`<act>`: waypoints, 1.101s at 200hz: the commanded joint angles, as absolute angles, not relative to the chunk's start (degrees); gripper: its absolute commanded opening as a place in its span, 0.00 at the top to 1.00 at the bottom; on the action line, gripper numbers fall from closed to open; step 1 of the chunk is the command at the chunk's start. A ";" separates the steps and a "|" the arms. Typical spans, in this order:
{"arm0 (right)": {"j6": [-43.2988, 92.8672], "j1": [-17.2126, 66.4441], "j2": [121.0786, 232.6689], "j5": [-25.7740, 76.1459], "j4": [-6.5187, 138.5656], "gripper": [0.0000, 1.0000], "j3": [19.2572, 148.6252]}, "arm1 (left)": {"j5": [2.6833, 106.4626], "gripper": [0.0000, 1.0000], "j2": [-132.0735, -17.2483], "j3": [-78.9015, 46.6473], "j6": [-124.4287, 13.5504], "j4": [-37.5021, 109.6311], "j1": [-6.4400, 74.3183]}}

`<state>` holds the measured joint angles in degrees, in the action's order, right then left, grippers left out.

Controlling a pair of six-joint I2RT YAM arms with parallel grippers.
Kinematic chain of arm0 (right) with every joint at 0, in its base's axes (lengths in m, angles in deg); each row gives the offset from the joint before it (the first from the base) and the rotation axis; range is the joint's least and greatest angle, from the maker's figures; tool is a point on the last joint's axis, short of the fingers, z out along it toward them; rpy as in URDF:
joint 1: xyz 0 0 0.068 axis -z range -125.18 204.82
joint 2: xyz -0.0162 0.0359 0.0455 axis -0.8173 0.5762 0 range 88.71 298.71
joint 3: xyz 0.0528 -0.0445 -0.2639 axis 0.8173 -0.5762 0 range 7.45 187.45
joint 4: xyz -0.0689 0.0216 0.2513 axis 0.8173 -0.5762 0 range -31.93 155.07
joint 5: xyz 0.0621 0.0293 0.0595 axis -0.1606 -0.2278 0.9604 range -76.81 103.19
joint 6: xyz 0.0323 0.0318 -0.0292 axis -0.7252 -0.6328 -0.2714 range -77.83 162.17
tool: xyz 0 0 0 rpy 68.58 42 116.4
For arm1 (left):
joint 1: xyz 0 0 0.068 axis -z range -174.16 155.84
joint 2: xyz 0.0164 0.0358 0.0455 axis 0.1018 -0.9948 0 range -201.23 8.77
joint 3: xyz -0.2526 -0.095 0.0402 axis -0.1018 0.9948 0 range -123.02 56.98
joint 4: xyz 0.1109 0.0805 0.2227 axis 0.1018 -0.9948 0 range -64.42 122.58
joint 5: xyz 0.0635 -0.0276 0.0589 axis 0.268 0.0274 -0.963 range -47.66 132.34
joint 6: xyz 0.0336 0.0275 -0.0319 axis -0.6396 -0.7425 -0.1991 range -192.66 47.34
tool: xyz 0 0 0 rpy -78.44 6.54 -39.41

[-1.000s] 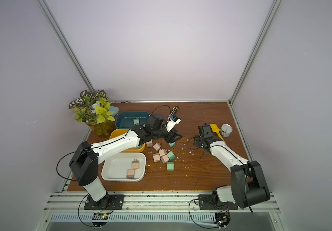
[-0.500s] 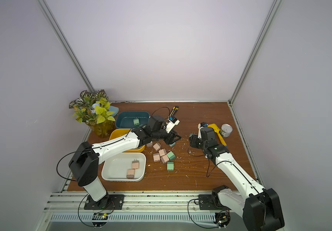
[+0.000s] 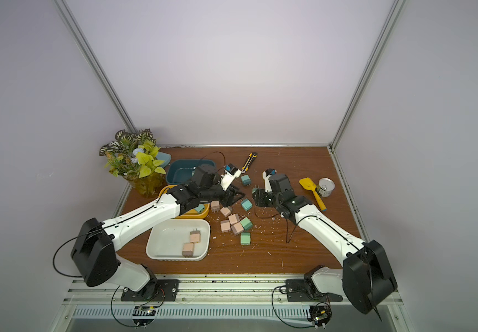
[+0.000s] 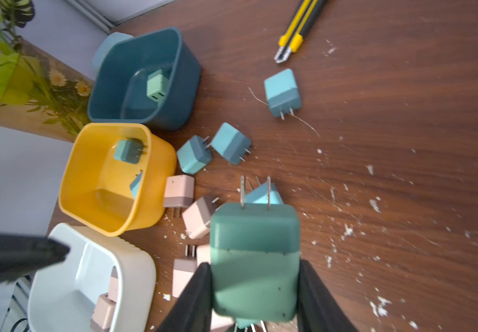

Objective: Place the plugs by color into the storage box
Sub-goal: Place the plug in the storage box.

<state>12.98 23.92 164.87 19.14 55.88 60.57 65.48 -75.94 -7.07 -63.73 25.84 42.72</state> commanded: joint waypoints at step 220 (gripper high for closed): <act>17.89 15.73 232.50 25.22 47.53 0.61 145.04 | 66.36 0.55 -72.18 3.18 -55.53 34.97 14.71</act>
